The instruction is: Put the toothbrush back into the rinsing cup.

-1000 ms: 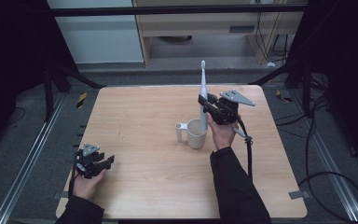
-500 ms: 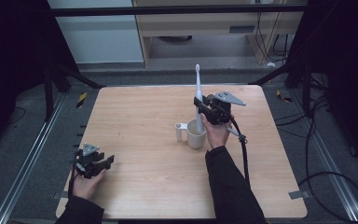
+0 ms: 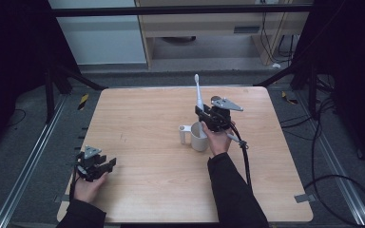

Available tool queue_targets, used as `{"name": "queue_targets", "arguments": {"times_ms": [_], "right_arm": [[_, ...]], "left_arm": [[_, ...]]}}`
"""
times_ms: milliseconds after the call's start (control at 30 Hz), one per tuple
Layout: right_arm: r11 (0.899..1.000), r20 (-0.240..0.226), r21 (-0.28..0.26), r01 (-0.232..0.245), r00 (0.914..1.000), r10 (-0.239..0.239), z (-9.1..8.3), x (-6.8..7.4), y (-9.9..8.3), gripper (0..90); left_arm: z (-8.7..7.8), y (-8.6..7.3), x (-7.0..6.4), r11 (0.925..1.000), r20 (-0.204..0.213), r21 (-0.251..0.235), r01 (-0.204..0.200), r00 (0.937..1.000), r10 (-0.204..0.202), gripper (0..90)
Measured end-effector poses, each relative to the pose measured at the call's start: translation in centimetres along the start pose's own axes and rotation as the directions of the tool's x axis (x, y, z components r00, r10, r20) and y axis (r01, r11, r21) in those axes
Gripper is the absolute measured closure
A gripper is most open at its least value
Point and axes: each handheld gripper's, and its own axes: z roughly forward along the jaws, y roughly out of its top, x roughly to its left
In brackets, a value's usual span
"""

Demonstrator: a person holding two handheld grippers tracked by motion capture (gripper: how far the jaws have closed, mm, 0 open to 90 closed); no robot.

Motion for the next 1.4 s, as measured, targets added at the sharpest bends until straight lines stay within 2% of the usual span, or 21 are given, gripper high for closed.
{"name": "queue_targets", "arguments": {"times_ms": [333,567,733,1033,1400], "right_arm": [[0.995,0.013,0.09,0.037,0.9992,-0.038,0.5,0.5,-0.6,66.6],[0.985,0.015,0.162,0.065,0.9976,-0.068,0.6,0.6,-1.0,66.5],[0.973,0.01,0.216,0.075,0.9969,-0.079,0.8,0.7,-1.2,66.5],[0.969,0.015,0.238,0.062,0.9976,-0.067,0.6,0.4,-2.0,66.4],[0.966,0.02,0.246,0.08,0.996,-0.087,0.4,0.3,-2.2,65.6]], "left_arm": [[0.0,0.0,0.0,1.0,0.001,-0.002,-0.001,1.0,0.001,52.7],[0.0,0.0,0.0,1.0,0.0,-0.001,-0.002,1.0,0.002,52.8],[0.0,0.0,-0.1,1.0,0.0,0.0,-0.003,1.0,0.003,52.7],[0.0,0.0,-0.1,1.0,0.0,0.001,-0.004,1.0,0.004,52.8],[0.0,0.0,-0.1,1.0,0.001,0.001,-0.006,1.0,0.006,52.8]]}}
